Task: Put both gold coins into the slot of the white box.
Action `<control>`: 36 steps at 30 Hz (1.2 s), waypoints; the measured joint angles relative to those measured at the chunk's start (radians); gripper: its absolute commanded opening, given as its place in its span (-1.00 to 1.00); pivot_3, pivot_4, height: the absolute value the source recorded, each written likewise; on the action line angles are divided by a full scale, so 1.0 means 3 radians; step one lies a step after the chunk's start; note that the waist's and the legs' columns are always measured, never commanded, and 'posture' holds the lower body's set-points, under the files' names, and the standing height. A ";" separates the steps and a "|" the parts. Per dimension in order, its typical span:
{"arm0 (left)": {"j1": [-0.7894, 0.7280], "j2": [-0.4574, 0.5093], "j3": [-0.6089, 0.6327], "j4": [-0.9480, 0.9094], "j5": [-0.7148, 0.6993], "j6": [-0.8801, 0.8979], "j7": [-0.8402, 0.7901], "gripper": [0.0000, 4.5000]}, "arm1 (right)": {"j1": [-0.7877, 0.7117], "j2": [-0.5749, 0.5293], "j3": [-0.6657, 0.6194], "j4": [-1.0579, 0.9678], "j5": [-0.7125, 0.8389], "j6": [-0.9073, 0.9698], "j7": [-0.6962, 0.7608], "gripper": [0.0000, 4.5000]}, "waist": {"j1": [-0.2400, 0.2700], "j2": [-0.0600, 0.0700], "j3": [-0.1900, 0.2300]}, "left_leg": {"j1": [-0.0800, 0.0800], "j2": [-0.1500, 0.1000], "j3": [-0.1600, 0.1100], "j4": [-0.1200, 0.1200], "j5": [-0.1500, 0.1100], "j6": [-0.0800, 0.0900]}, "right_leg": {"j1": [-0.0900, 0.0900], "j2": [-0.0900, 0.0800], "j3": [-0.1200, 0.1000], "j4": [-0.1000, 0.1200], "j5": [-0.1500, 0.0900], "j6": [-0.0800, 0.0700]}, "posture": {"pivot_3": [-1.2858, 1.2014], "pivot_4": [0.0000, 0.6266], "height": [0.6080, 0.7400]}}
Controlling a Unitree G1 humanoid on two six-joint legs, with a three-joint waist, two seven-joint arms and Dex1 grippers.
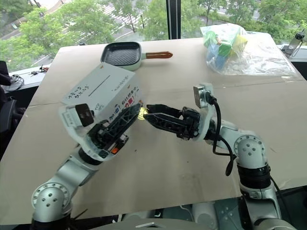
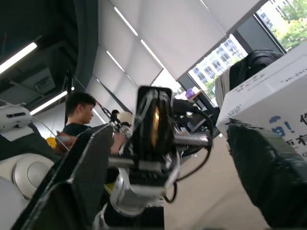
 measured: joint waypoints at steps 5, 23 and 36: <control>-0.0531 0.0702 0.0629 -0.0110 -0.0099 -0.0128 0.0386 -1.00 | 0.0006 -0.0445 0.0032 0.0066 -0.0735 -0.0292 0.0508 0.73 | -0.0015 -0.0002 0.0002 | 0.0002 0.0001 0.0005 -0.0002 0.0000 0.0000 | 0.0001 0.0002 0.0003 -0.0002 0.0000 0.0001 | 0.03 -0.52 0.71; -0.0778 0.2118 0.1441 0.1523 0.0771 0.0872 -0.0043 -1.00 | -0.0774 0.0022 0.0421 0.0387 -0.2190 -0.1491 0.0775 0.73 | -0.0032 -0.0008 0.0015 | -0.0044 0.0003 0.0003 -0.0012 0.0001 -0.0003 | -0.0059 0.0003 0.0004 0.0003 -0.0002 0.0005 | 0.03 -0.52 0.71; -0.1115 0.1993 0.1046 0.2073 0.1122 0.1294 -0.0573 -1.00 | -0.0698 0.0126 0.0449 0.0305 -0.2298 -0.1529 0.0778 0.73 | -0.0054 -0.0008 0.0015 | -0.0044 0.0002 0.0002 -0.0009 0.0001 -0.0003 | -0.0060 0.0002 0.0004 0.0009 -0.0002 0.0005 | 0.03 -0.52 0.71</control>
